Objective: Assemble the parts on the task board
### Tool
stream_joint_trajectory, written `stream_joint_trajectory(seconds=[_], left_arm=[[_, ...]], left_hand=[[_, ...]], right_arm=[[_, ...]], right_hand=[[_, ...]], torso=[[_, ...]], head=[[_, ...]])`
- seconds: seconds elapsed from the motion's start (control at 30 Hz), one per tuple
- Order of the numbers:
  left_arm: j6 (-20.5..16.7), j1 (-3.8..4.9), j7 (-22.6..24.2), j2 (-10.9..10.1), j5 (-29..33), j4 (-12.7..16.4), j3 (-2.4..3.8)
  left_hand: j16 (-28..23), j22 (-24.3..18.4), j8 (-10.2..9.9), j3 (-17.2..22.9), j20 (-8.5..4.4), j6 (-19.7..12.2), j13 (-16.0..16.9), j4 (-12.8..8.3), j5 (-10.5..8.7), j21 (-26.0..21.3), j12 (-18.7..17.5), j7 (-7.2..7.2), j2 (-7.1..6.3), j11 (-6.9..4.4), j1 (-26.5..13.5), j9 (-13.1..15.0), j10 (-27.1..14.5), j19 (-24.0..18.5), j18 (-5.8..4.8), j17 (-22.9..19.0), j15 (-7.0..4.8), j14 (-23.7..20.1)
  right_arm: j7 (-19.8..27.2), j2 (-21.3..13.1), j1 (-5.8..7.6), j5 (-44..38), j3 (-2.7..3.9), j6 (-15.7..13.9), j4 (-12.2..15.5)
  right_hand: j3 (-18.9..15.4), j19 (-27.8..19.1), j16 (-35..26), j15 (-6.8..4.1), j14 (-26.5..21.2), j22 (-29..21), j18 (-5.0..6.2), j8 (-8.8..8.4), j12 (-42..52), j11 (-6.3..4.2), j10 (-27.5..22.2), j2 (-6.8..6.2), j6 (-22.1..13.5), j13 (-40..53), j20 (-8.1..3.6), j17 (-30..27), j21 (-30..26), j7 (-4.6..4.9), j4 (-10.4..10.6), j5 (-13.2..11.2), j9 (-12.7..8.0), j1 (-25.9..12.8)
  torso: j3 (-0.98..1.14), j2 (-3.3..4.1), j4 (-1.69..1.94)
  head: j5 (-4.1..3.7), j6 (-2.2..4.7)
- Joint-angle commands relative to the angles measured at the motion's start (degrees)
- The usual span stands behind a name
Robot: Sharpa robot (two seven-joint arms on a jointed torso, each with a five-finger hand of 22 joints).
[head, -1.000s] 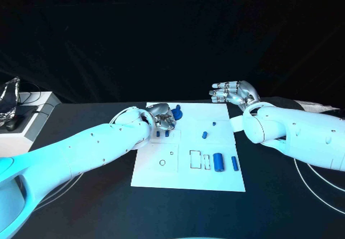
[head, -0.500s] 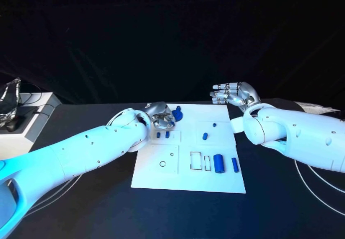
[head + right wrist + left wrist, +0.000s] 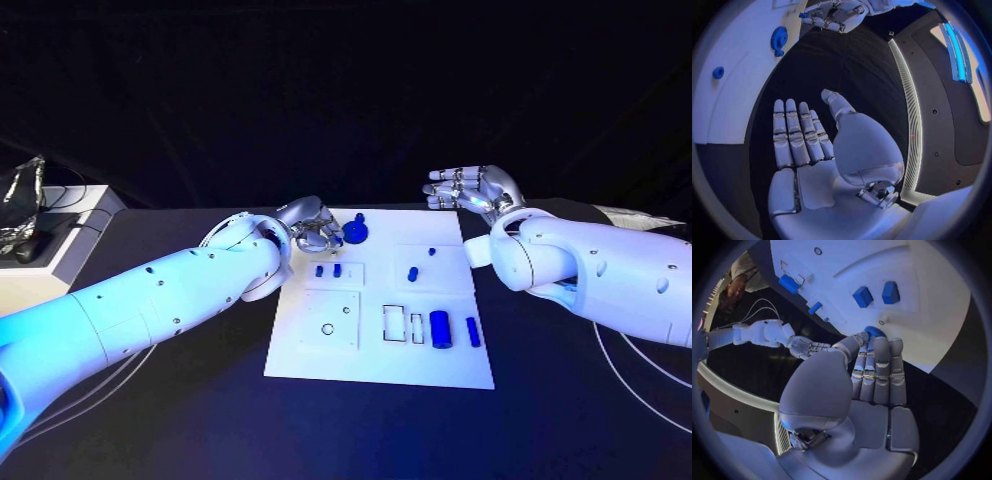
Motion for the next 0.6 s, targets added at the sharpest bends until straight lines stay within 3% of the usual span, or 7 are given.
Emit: stream_joint_trajectory(seconds=[0.03,0.6], left_arm=[[2.2,-0.03,-0.8,-0.3,0.7,-0.1,0.11],[2.5,-0.45,-0.8,0.5,-1.0,-1.9,0.1]], left_hand=[[-0.5,0.5,0.2,-0.3,-0.09,-0.3,-0.1,0.1,0.07,-0.3,0.1,0.43,-0.26,0.33,0.1,0.0,-0.4,-0.4,0.32,0.1,0.18,0.2],[-0.6,0.5,0.2,-0.3,-0.18,-0.4,-0.1,0.2,0.09,-0.4,0.1,0.48,-0.27,0.37,0.3,0.0,-0.5,-0.3,0.22,0.2,0.2,0.2]], right_arm=[[0.8,-0.1,0.0,-0.3,0.02,0.9,0.1],[0.8,0.0,-0.02,-0.3,0.02,0.9,0.1]], right_hand=[[0.3,-0.5,-0.2,0.03,-0.3,0.0,-0.39,-0.3,-0.2,0.05,-0.3,-0.04,0.1,-0.1,0.07,-0.1,0.0,-0.07,0.0,0.3,0.0,-0.5],[0.4,-0.6,-0.2,0.05,-0.3,0.0,-0.45,-0.32,-0.2,0.06,-0.3,-0.1,-0.1,-0.1,0.06,-0.1,0.0,-0.05,-0.1,0.3,0.0,-0.5]], torso=[[0.03,0.04,-0.05],[0.14,0.11,-0.16]], head=[[0.12,0.05],[0.19,0.08]])
